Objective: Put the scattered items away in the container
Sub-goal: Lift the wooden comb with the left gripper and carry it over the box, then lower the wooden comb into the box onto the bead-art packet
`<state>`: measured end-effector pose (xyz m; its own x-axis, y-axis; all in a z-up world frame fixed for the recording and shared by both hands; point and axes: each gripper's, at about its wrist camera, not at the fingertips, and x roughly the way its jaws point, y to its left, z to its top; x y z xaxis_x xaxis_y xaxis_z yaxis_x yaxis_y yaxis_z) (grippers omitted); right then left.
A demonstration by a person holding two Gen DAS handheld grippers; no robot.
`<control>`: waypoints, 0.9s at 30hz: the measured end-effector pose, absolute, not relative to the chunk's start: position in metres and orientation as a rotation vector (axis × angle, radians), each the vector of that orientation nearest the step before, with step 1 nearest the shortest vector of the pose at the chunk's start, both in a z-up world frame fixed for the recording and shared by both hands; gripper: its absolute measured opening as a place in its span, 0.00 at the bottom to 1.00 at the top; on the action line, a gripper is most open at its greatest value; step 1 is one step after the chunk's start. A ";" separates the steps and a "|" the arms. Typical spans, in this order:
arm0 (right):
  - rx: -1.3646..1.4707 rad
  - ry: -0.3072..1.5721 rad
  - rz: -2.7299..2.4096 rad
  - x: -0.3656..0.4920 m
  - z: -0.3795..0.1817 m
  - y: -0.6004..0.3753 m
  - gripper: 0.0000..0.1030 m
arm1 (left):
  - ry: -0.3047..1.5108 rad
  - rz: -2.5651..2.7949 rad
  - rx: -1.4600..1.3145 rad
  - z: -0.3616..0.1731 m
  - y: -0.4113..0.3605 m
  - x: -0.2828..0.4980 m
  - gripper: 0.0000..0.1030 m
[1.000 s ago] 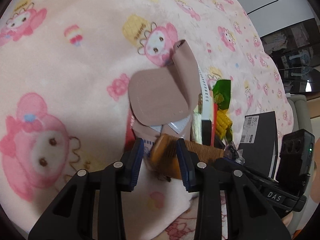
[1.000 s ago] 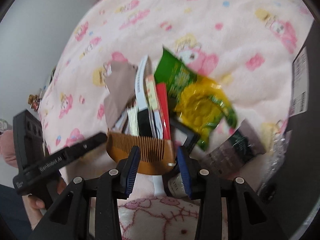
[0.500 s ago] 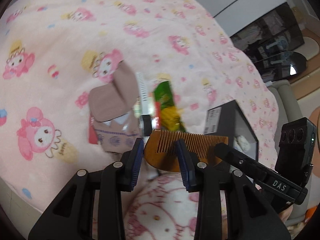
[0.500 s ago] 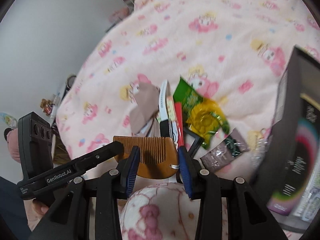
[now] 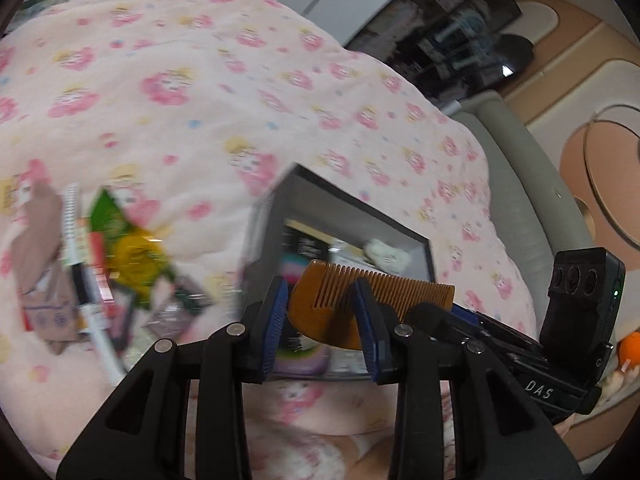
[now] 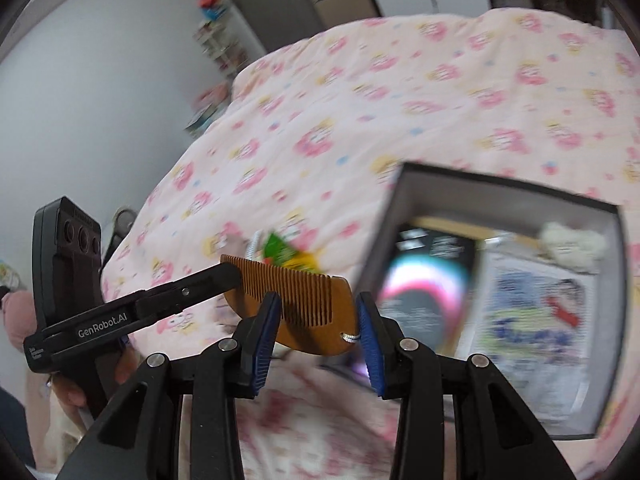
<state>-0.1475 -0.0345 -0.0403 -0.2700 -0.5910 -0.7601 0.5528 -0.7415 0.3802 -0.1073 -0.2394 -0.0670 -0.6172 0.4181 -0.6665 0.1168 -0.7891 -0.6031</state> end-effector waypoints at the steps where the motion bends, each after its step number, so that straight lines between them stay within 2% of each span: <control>1: 1.249 -0.050 -2.076 -0.152 -0.038 -0.021 0.34 | -0.883 2.496 -1.283 -0.064 -0.221 -0.117 0.32; 4: 1.258 -0.089 -2.117 -0.165 -0.037 0.017 0.34 | -0.758 2.480 -1.320 -0.061 -0.174 -0.143 0.32; 12: 1.270 -0.184 -2.197 -0.206 -0.048 0.095 0.34 | -0.636 2.376 -1.351 -0.071 -0.093 -0.214 0.32; 21: 1.307 -0.170 -2.197 -0.257 -0.081 0.113 0.34 | -0.612 2.307 -1.427 -0.107 -0.078 -0.270 0.32; 27: 1.386 -0.159 -2.140 -0.264 -0.116 0.107 0.34 | -0.735 2.206 -1.491 -0.151 -0.091 -0.272 0.32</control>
